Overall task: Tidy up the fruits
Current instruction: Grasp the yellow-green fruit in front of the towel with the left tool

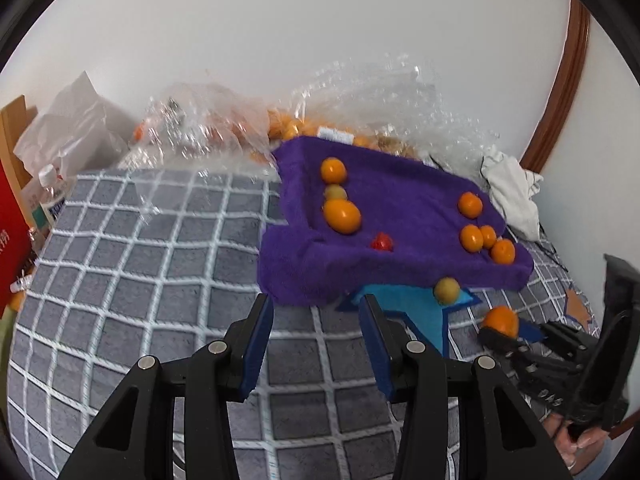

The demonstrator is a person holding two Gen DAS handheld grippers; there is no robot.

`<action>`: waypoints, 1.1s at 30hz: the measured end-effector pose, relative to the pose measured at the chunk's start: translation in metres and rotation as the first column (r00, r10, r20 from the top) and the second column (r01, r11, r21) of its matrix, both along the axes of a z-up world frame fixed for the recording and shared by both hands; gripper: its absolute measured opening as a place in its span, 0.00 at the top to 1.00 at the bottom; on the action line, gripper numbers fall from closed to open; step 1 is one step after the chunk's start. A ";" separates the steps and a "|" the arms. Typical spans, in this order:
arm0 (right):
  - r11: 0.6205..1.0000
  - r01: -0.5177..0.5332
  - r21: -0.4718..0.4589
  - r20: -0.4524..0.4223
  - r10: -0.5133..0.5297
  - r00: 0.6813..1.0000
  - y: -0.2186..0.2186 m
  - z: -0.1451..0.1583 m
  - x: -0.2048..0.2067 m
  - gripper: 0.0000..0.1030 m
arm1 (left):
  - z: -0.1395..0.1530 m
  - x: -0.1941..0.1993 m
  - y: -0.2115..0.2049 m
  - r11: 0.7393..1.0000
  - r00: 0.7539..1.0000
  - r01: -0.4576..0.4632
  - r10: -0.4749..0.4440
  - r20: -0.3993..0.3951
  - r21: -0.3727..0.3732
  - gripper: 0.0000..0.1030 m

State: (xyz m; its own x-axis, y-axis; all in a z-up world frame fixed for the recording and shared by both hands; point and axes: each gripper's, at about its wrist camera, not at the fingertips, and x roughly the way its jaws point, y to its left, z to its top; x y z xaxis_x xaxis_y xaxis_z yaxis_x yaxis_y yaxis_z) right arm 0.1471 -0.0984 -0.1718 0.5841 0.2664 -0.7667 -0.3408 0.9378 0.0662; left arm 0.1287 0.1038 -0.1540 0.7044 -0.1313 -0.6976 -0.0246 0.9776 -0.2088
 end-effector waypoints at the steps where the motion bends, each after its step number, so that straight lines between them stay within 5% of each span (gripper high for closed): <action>1: 1.000 0.004 0.002 0.001 -0.004 1.000 -0.005 0.002 -0.002 0.60 | -0.002 0.000 -0.004 1.000 1.000 0.012 -0.012 -0.013 -0.003 0.59; 13: 0.996 0.084 -0.037 0.080 -0.081 0.994 -0.060 0.014 -0.031 0.60 | -0.012 0.026 -0.099 0.978 0.978 0.199 -0.194 -0.081 0.057 0.59; 23: 0.989 0.145 0.007 0.078 -0.145 0.986 -0.101 0.019 -0.043 0.60 | -0.036 0.070 -0.134 0.994 0.989 0.099 -0.093 -0.112 0.048 0.59; 24: 0.989 0.148 0.009 0.082 -0.148 0.986 -0.102 0.019 -0.044 0.60 | -0.039 0.072 -0.134 0.995 0.990 0.094 -0.089 -0.108 0.035 0.66; 26: 0.988 0.155 0.016 0.091 -0.156 0.984 -0.105 0.019 -0.046 0.60 | -0.042 0.072 -0.135 0.996 0.993 0.084 -0.081 -0.085 0.034 0.74; 33: 0.985 0.173 0.028 0.070 -0.174 0.982 -0.107 0.017 -0.046 0.60 | -0.031 0.055 -0.124 0.994 0.993 0.098 -0.095 -0.071 0.039 0.74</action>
